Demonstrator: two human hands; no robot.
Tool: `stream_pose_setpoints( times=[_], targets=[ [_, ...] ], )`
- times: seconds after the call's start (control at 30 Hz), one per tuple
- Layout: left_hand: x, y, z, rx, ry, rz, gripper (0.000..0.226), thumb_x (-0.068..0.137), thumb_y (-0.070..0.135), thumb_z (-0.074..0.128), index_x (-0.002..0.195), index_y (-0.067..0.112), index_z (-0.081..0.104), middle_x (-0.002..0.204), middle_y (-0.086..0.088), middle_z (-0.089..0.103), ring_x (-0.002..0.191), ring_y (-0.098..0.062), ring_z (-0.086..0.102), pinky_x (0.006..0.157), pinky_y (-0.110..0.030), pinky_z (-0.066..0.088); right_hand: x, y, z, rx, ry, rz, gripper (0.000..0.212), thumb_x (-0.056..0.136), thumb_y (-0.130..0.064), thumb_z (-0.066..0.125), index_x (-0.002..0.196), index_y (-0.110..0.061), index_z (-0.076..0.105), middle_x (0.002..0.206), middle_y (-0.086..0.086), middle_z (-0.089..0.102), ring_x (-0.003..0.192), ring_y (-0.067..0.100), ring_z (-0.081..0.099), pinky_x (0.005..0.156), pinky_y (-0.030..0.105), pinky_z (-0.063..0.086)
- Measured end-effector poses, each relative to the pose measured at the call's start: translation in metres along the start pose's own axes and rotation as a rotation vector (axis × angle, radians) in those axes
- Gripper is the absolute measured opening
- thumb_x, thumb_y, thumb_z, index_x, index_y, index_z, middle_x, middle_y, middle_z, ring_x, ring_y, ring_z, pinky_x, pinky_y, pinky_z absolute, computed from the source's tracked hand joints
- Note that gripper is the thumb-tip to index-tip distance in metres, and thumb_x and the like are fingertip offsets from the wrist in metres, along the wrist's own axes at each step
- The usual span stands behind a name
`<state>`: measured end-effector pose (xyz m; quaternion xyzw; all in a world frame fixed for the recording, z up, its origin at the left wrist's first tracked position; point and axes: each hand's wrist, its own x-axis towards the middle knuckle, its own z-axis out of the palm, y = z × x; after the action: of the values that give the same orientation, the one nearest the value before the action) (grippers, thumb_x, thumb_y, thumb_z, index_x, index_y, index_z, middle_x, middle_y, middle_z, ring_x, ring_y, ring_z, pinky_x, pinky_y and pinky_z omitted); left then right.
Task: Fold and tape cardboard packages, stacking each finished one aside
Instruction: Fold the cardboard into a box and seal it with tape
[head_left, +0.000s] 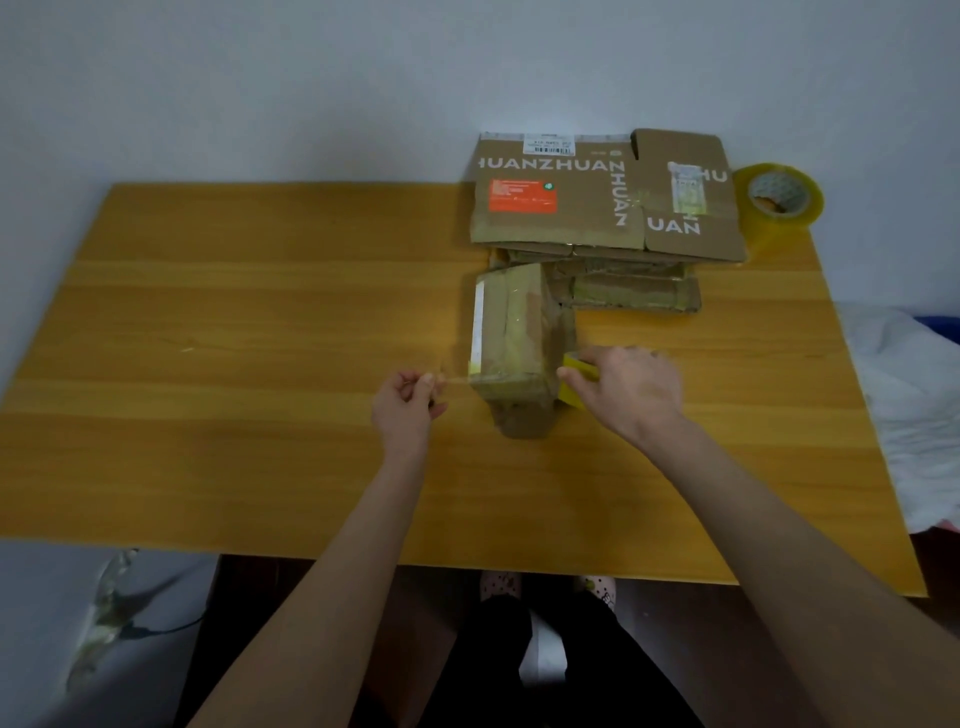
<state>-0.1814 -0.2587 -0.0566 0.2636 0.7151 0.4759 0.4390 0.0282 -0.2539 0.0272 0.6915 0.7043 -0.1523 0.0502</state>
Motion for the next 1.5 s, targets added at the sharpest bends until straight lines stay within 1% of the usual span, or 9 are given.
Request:
stream_pose_setpoints(
  times=[0.23,0.33,0.5,0.73,0.83,1.1,1.27,1.37,1.5],
  targets=[
    [0.016,-0.011,0.018,0.041,-0.043,-0.027,0.005,0.095,0.005,0.053,0.091,0.005,0.055,0.084,-0.008,0.066,0.084,-0.017,0.064,0.071,-0.028,0.058,0.020,0.005,0.018,0.004,-0.026,0.065,0.044,0.100,-0.049,0.037,0.130,-0.023,0.057,0.104,0.008,0.069,0.103,0.028,0.061,0.095,0.040,0.039],
    [0.020,-0.014,0.032,0.131,-0.081,-0.013,0.015,0.095,0.008,0.054,0.082,0.014,0.056,0.079,0.000,0.065,0.079,-0.016,0.063,0.078,-0.035,0.056,0.028,0.012,0.027,0.030,-0.047,0.097,0.044,0.100,-0.050,0.038,0.128,-0.022,0.058,0.103,0.008,0.069,0.102,0.028,0.061,0.093,0.040,0.041],
    [0.014,-0.014,0.052,0.163,-0.170,0.019,0.014,0.096,0.006,0.053,0.082,0.011,0.053,0.077,0.001,0.060,0.084,-0.018,0.060,0.074,-0.025,0.055,0.033,0.019,0.038,0.103,-0.096,0.151,0.045,0.099,-0.050,0.040,0.131,-0.023,0.056,0.106,0.010,0.068,0.101,0.029,0.062,0.083,0.037,0.047],
    [0.009,-0.022,0.065,0.363,-0.169,0.124,0.022,0.092,0.012,0.058,0.074,0.024,0.055,0.082,0.002,0.062,0.088,-0.022,0.063,0.082,-0.047,0.055,0.034,0.034,0.044,0.172,-0.107,0.197,0.047,0.098,-0.051,0.043,0.133,-0.023,0.055,0.110,0.011,0.068,0.103,0.031,0.062,0.084,0.040,0.050],
    [0.002,-0.021,0.072,0.356,-0.155,0.087,0.005,0.093,0.012,0.059,0.089,0.014,0.056,0.085,0.004,0.059,0.088,-0.019,0.060,0.082,-0.041,0.055,0.033,0.039,0.044,0.170,-0.103,0.203,0.045,0.098,-0.050,0.043,0.130,-0.023,0.057,0.110,0.011,0.068,0.104,0.031,0.061,0.086,0.040,0.049],
    [-0.032,-0.014,0.077,0.425,-0.101,0.222,0.023,0.097,0.010,0.048,0.112,0.010,0.066,0.097,0.004,0.063,0.088,-0.010,0.057,0.066,-0.007,0.040,0.028,0.051,0.047,0.251,-0.096,0.217,0.047,0.097,-0.051,0.044,0.133,-0.023,0.055,0.115,0.011,0.067,0.106,0.032,0.061,0.087,0.040,0.048],
    [-0.055,-0.027,0.088,0.507,-0.290,0.312,0.050,0.101,0.035,0.041,0.145,0.013,0.038,0.121,-0.008,0.062,0.105,-0.021,0.060,0.087,-0.036,0.052,0.023,0.064,0.047,0.248,-0.104,0.181,0.045,0.098,-0.050,0.043,0.131,-0.021,0.057,0.108,0.010,0.068,0.099,0.030,0.062,0.081,0.037,0.048],
    [-0.069,-0.028,0.102,0.630,-0.331,0.391,0.058,0.099,0.026,0.048,0.150,0.013,0.024,0.111,-0.013,0.062,0.094,-0.027,0.060,0.079,-0.039,0.052,0.016,0.087,0.044,0.264,-0.114,0.195,0.044,0.098,-0.049,0.044,0.128,-0.021,0.059,0.104,0.010,0.069,0.094,0.031,0.063,0.071,0.036,0.050],
    [-0.086,-0.025,0.129,0.630,-0.390,0.541,0.063,0.095,0.013,0.055,0.149,0.011,0.024,0.128,-0.017,0.057,0.106,-0.032,0.058,0.089,-0.040,0.050,0.011,0.123,0.038,0.219,-0.114,0.177,0.043,0.099,-0.048,0.043,0.128,-0.020,0.059,0.102,0.011,0.069,0.093,0.031,0.063,0.071,0.037,0.050]
  ],
)
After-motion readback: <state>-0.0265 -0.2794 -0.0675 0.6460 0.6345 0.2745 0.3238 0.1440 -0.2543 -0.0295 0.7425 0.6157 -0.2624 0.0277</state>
